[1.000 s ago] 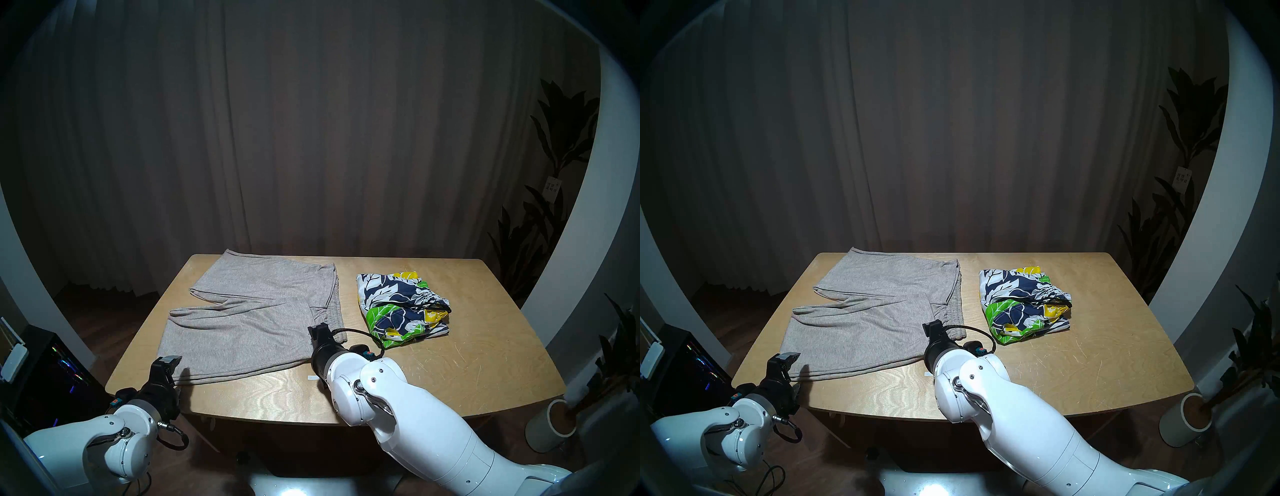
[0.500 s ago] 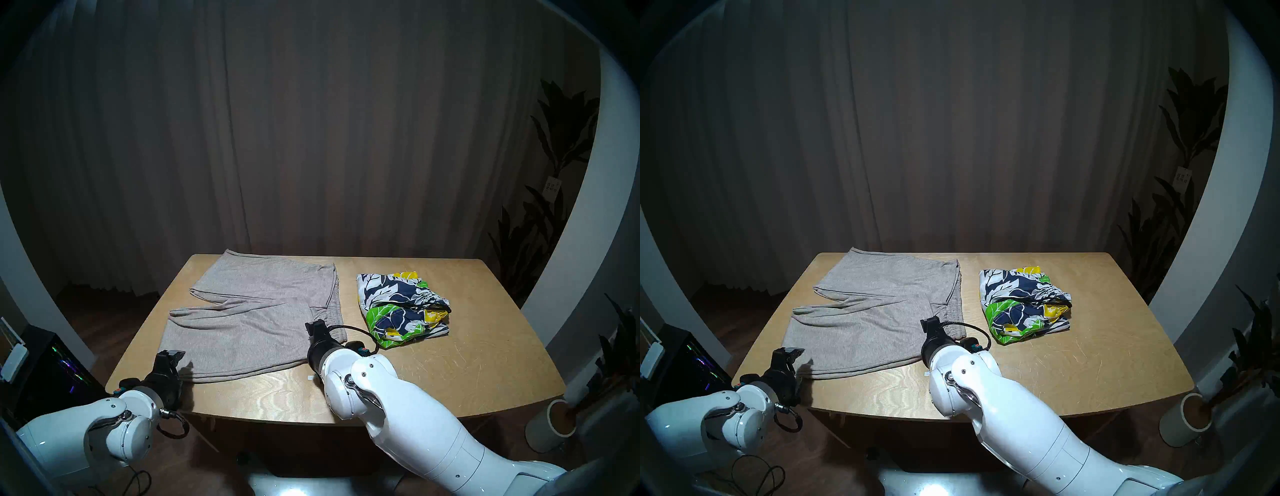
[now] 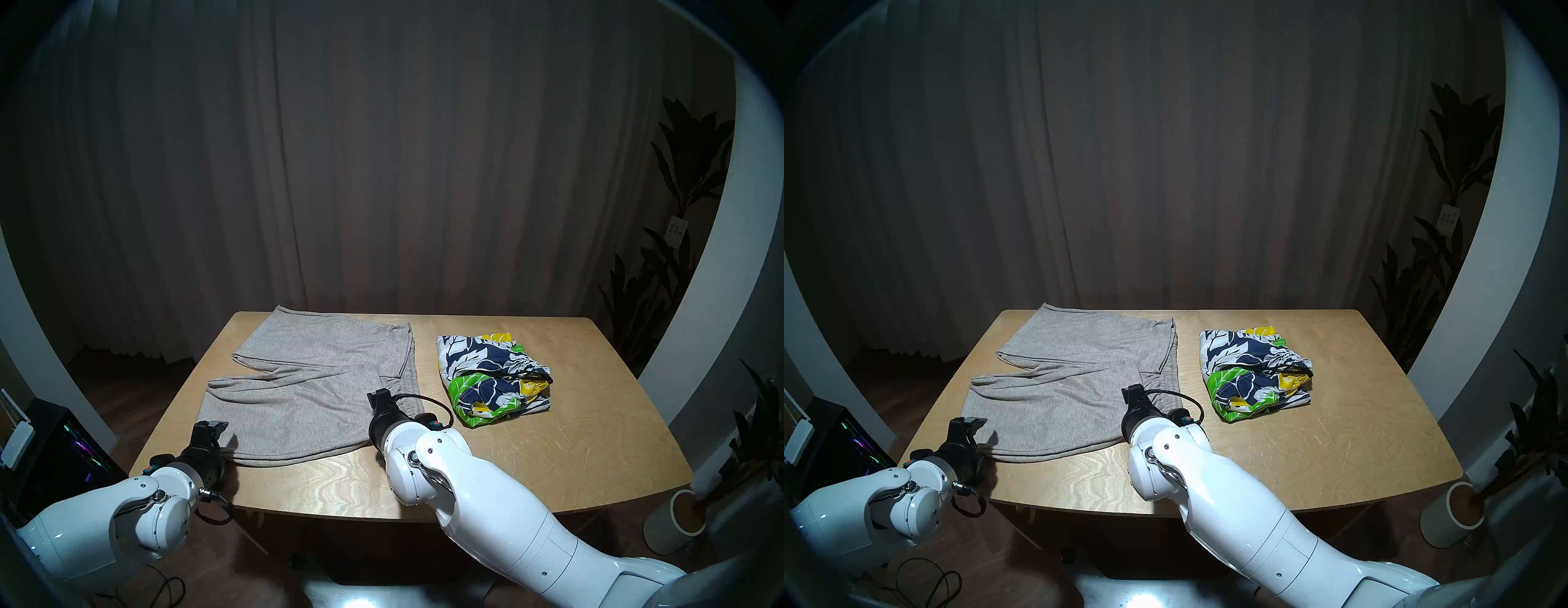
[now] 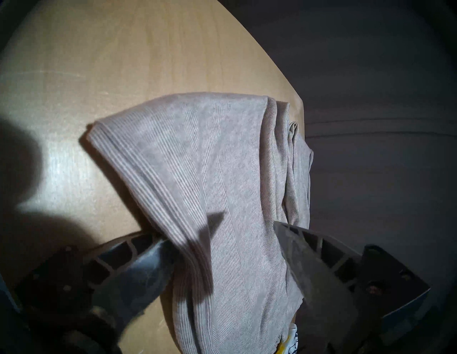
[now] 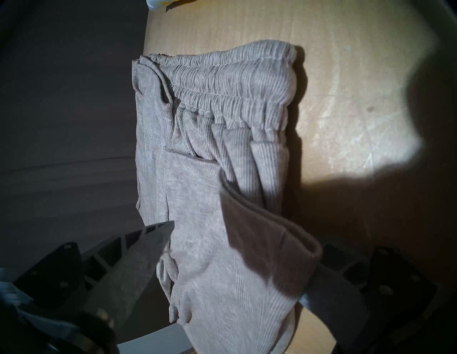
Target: Fold pants twice and stack them
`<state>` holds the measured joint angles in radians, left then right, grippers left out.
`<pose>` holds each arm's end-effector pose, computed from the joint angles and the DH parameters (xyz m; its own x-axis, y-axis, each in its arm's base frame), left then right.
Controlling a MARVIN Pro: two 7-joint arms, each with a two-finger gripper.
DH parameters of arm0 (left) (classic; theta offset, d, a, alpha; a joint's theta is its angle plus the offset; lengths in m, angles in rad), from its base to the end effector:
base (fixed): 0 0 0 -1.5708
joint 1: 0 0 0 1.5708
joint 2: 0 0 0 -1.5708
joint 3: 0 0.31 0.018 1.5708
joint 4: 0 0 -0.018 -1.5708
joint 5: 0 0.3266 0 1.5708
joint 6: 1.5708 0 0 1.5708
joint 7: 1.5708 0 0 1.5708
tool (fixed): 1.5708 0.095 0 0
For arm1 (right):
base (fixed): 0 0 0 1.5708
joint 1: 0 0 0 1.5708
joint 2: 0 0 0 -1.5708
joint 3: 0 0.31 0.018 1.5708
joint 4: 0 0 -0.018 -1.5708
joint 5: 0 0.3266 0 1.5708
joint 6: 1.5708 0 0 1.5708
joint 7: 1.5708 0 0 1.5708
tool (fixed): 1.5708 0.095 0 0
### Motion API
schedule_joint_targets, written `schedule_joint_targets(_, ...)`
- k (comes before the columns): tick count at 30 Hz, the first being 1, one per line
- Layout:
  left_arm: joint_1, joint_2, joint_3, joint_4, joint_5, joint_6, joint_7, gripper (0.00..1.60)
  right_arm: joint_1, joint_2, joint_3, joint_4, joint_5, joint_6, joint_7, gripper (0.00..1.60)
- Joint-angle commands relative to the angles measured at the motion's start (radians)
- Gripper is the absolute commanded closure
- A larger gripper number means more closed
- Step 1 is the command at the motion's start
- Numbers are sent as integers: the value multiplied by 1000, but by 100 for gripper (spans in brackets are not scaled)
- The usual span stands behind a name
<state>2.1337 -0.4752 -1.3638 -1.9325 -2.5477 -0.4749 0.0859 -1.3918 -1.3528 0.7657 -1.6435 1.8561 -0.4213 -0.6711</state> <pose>0.2664 0.1630 -0.3601 -0.0120 0.9954 0.0953 0.5839 -0.0704 0.8088 0.3682 0.2065 -0.3591 0.3713 -0.9283 -0.0214 -0.5587 -0.2049 -0.8037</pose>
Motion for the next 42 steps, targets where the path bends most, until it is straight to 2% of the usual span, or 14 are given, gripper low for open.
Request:
schedule_joint_targets(1, -17, -28, 51, 47, 7, 8, 22, 67, -7, -6, -7, 26, 6, 0, -11, 78)
schedule_joint_targets(3, -21, -29, 57, 48, 7, 9, 23, 79, -6, -4, -8, 26, 9, -1, -12, 89)
schedule_joint_targets(4, -26, -24, 64, 44, 15, -2, 33, 92, -6, -4, -9, 26, 9, -1, -12, 100)
schedule_joint_targets(5, -23, -28, 62, 43, 12, 2, 23, 97, -6, -2, -9, 25, 10, -1, -12, 102)
schedule_joint_targets(8, -17, -21, 62, 16, 16, -18, 31, 100, -10, 5, -8, 17, 12, -2, -12, 123)
schedule_joint_targets(9, -14, -18, 60, 6, 17, -25, 33, 100, -12, 10, -7, 11, 12, -2, -13, 125)
schedule_joint_targets(10, -12, -17, 58, 0, 17, -29, 33, 100, -13, 13, -7, 7, 13, -3, -14, 160)
schedule_joint_targets(11, -9, -18, 56, -5, 17, -32, 30, 101, -15, 16, -6, 1, 13, -3, -14, 160)
schedule_joint_targets(13, -5, -14, 54, -13, 20, -40, 31, 116, -18, 26, -4, -17, 15, -5, -20, 160)
schedule_joint_targets(14, -3, -12, 52, -17, 19, -42, 32, 156, -20, 32, -3, -28, 17, -6, -23, 160)
schedule_joint_targets(15, 2, -9, 47, -24, 17, -42, 30, 160, -24, 38, -1, -40, 20, -6, -23, 160)
schedule_joint_targets(20, 34, 8, 29, -57, 12, -50, 18, 160, -40, 73, 0, -99, 36, 6, -39, 160)
schedule_joint_targets(27, 122, 36, -7, -114, -5, -66, -21, 160, -68, 118, 4, -159, 53, 18, -57, 160)
schedule_joint_targets(42, 327, 71, -75, -215, -49, -146, -167, 160, -113, 201, 26, -279, 97, 55, -94, 160)
